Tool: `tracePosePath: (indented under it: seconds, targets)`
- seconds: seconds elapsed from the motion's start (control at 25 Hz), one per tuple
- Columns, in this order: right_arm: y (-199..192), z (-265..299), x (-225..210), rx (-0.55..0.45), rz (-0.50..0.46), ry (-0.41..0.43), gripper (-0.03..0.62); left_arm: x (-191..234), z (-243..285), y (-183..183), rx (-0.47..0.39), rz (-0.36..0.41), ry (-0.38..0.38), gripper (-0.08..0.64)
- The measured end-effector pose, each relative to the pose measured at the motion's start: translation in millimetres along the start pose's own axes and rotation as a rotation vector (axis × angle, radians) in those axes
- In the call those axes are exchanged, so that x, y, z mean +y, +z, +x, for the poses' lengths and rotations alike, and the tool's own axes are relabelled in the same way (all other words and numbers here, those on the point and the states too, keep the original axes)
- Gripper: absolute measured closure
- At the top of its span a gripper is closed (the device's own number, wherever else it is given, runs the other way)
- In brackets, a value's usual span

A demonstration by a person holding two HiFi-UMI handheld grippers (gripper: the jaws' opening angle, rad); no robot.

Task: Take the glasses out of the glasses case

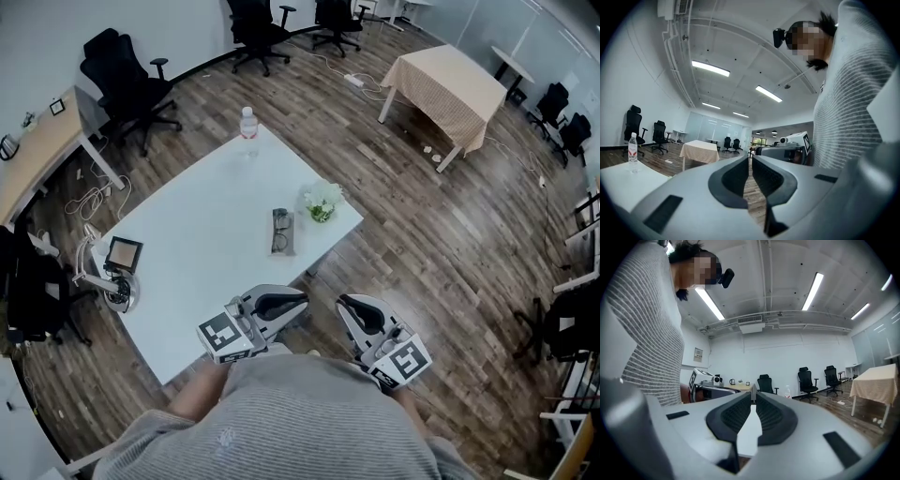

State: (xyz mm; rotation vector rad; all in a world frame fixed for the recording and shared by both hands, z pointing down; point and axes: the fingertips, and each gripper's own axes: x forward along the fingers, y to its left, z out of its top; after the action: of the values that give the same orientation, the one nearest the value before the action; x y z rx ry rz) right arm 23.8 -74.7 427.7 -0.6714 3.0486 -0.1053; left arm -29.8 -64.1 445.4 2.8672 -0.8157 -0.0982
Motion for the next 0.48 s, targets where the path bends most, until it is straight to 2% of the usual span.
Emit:
tracePosePath:
  seconds: [0.2,0.48]
  targets:
    - [1,34,0,-0.007,0.029,-0.017,0.569,30,-10,8,0.052,0.045,-0.072,0.543]
    - [-2,49,-16,-0.001,0.047,-0.078,0.569,49,-2,-4,0.174,0.188,-0.194,0.543]
